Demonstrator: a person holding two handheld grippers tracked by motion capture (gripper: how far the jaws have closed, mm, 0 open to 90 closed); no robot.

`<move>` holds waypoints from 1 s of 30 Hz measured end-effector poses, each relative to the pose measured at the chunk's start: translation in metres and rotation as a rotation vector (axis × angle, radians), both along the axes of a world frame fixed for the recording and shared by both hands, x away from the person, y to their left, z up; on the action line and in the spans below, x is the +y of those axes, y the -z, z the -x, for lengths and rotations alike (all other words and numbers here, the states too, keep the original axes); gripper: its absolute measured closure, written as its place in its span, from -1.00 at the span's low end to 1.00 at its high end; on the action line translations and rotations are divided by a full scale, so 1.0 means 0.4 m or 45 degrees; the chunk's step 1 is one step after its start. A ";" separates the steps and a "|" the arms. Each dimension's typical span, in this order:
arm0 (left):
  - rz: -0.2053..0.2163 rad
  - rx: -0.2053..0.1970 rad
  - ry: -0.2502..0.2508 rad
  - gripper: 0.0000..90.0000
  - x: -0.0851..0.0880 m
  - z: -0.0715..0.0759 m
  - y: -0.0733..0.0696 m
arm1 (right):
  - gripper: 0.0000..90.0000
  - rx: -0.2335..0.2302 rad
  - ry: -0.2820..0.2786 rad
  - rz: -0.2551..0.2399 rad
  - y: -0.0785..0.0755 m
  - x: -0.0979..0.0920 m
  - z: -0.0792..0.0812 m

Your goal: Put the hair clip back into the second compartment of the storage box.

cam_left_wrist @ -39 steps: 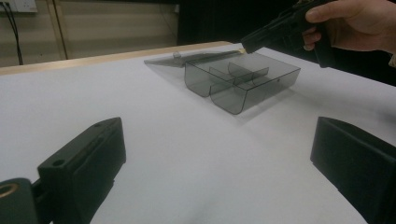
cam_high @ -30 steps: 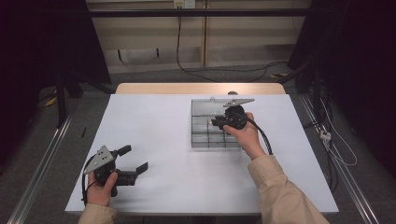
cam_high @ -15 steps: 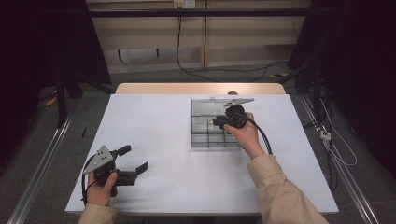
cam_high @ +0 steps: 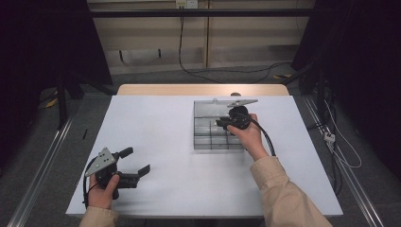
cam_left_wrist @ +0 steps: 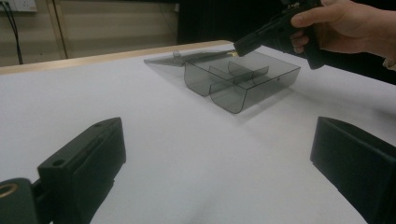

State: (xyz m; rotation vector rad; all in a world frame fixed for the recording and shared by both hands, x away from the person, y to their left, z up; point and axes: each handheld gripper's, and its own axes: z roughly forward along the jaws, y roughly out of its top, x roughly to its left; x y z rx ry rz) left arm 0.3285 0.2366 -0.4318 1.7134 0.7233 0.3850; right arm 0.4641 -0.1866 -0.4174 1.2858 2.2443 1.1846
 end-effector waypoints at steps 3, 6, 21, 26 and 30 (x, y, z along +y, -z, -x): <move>-0.001 0.000 0.001 -0.93 0.000 0.000 0.000 | 0.64 0.007 0.004 0.005 0.003 -0.001 -0.002; -0.001 -0.001 0.001 -0.93 0.000 0.000 0.000 | 0.64 0.012 0.003 0.008 0.006 0.001 -0.003; -0.002 -0.002 0.002 -0.93 0.000 0.000 0.000 | 0.64 0.039 0.011 0.028 0.020 0.009 -0.006; -0.004 -0.005 0.004 -0.93 0.000 0.000 -0.001 | 0.64 0.038 0.015 0.026 0.022 0.010 -0.007; -0.002 -0.003 0.002 -0.93 0.000 0.000 -0.001 | 0.64 0.043 0.022 0.020 0.024 0.012 -0.008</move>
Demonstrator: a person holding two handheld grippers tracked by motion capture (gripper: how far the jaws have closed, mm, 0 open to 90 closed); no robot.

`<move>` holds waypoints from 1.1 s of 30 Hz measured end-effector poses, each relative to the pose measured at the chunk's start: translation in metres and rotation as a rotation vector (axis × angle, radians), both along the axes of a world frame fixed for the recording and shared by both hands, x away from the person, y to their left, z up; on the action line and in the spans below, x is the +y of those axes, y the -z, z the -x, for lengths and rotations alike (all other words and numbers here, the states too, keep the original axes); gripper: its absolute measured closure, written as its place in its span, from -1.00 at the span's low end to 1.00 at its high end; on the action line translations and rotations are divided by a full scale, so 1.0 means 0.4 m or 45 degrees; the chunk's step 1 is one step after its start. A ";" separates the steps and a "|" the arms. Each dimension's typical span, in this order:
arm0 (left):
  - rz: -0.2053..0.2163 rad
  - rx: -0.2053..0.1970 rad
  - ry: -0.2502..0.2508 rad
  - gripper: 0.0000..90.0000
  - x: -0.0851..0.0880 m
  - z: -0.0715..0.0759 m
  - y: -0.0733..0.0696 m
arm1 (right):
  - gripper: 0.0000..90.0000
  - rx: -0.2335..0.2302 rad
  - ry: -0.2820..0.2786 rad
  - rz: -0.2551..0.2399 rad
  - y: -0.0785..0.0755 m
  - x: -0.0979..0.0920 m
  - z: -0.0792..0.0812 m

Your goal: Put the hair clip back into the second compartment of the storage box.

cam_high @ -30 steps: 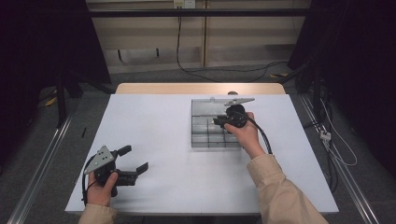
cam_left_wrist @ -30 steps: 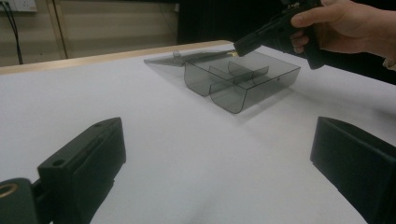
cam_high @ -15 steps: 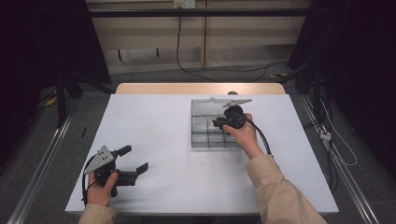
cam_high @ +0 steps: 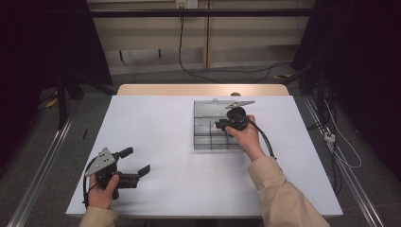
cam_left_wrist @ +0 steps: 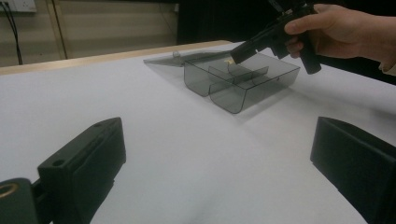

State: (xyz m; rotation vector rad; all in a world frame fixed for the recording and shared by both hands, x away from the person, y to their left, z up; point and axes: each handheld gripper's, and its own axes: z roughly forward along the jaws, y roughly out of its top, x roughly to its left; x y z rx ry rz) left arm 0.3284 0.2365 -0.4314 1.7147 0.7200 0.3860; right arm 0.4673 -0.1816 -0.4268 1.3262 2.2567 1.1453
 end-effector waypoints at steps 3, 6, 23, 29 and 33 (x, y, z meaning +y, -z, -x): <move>0.001 0.001 0.001 -0.93 -0.001 0.000 0.001 | 0.64 0.002 -0.002 0.014 0.003 0.001 -0.001; 0.003 0.001 0.002 -0.93 -0.001 0.000 0.001 | 0.64 0.011 -0.002 0.024 0.005 0.002 -0.001; -0.009 -0.001 0.010 -0.93 -0.004 0.000 0.001 | 0.48 0.012 -0.005 0.021 0.003 0.003 0.003; -0.004 0.001 0.007 -0.93 -0.001 0.000 0.001 | 0.20 0.006 -0.011 0.012 -0.004 0.006 0.012; 0.002 0.002 -0.002 -0.93 0.002 0.000 0.002 | -0.09 0.018 -0.010 -0.019 -0.013 0.008 0.022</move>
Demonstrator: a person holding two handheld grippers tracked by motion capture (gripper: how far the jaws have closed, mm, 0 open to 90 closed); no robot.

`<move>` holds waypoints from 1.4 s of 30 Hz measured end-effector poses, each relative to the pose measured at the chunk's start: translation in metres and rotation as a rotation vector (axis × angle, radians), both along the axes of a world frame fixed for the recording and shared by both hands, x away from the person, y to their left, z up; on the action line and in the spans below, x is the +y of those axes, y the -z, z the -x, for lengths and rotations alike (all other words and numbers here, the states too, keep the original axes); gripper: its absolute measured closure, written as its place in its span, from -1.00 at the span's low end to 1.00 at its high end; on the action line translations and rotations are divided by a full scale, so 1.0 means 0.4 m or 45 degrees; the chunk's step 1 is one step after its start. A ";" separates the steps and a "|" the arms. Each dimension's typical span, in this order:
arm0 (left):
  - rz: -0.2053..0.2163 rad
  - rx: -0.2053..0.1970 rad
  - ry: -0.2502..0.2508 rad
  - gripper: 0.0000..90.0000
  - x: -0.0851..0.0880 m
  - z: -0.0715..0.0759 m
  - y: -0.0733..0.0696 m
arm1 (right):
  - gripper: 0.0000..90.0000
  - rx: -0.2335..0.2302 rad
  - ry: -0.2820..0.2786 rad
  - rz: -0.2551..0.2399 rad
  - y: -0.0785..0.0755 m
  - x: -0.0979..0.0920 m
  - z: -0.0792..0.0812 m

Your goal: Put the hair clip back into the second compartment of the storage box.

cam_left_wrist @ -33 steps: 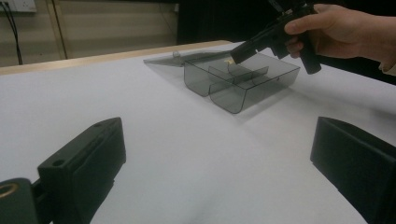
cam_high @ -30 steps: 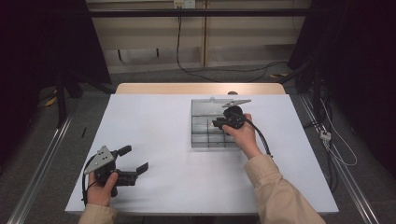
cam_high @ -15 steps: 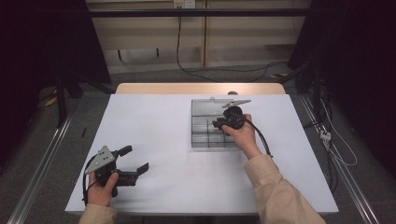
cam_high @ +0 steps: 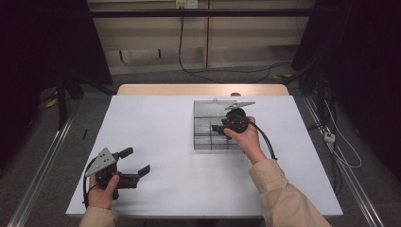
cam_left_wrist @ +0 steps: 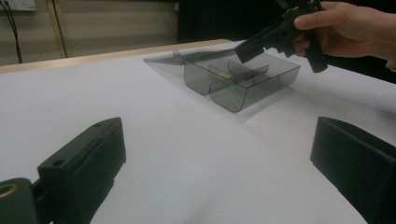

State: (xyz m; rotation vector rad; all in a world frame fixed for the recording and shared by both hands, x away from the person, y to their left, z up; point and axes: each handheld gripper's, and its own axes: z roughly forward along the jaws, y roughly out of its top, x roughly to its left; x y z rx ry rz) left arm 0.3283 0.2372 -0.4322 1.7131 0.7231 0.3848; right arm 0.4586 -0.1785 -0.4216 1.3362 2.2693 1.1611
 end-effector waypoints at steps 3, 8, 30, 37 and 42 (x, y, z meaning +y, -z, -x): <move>0.006 0.001 -0.008 -0.93 0.002 0.000 0.000 | -0.27 -0.006 -0.003 -0.020 -0.011 0.000 0.012; -0.010 0.000 -0.012 -0.93 0.007 0.001 0.000 | -0.42 -0.032 -0.009 -0.040 -0.019 -0.009 0.046; -0.013 0.003 0.001 -0.93 -0.001 0.005 0.000 | -0.65 -0.114 -0.047 -0.041 -0.027 -0.089 0.197; -0.012 0.007 -0.001 -0.93 -0.001 0.005 0.001 | -0.65 -0.126 -0.063 -0.029 -0.019 -0.112 0.238; -0.016 0.004 0.000 -0.93 0.000 0.005 0.000 | -0.65 -0.128 -0.054 -0.037 -0.010 -0.132 0.264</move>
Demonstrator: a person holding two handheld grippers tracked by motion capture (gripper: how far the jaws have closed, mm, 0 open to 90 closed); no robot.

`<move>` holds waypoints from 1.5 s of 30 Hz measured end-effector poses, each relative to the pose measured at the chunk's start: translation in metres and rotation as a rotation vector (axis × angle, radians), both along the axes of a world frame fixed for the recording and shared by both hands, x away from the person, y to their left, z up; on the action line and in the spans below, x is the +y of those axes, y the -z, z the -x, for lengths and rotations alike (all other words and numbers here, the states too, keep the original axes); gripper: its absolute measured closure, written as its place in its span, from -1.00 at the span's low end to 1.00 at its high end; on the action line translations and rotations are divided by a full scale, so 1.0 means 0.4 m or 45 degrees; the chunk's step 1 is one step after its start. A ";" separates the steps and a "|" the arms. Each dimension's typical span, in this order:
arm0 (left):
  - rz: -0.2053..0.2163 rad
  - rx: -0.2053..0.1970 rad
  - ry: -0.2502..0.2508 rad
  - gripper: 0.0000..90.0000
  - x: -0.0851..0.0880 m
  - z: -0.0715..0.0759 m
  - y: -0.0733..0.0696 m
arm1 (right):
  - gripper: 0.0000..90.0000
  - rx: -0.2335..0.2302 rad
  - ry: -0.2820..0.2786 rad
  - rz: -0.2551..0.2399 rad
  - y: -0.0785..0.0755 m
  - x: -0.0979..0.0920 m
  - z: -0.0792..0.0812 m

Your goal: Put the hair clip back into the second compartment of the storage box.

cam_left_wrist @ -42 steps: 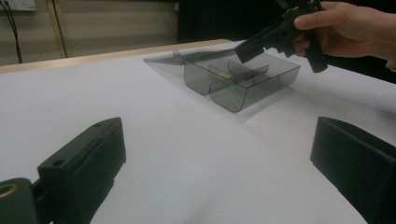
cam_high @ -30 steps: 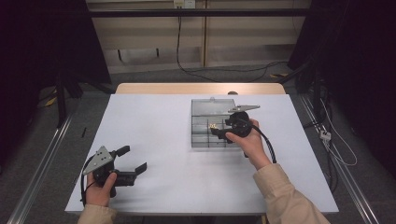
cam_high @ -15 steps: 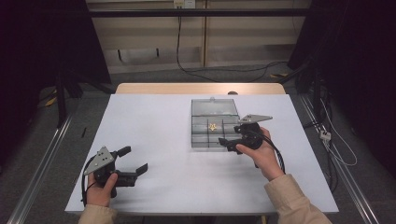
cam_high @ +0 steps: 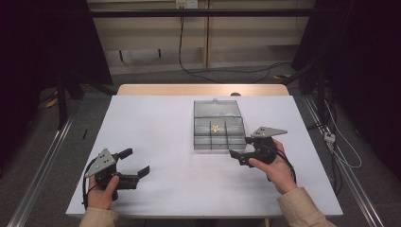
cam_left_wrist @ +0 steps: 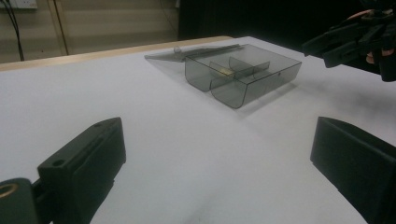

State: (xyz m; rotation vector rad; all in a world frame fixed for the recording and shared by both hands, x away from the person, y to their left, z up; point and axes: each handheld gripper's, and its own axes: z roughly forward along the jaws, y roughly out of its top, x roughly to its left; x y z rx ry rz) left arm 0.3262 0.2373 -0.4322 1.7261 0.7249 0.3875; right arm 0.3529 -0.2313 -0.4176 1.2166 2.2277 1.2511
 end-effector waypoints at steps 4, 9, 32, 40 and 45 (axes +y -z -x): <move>-0.008 -0.002 -0.001 -0.93 0.002 -0.001 0.000 | -0.65 -0.003 -0.002 0.006 0.008 -0.013 0.017; -0.007 0.000 0.001 -0.93 0.002 -0.001 0.000 | -0.65 -0.014 -0.011 0.015 0.012 -0.024 0.038; -0.004 0.006 0.002 -0.93 -0.001 0.000 0.000 | -0.63 -0.029 0.031 0.013 0.052 -0.089 0.107; -0.005 0.008 0.000 -0.93 -0.001 0.000 0.000 | -0.63 -0.039 0.042 0.012 0.058 -0.107 0.127; -0.010 0.006 0.003 -0.93 -0.001 0.000 0.001 | -0.63 -0.040 0.044 0.005 0.060 -0.119 0.137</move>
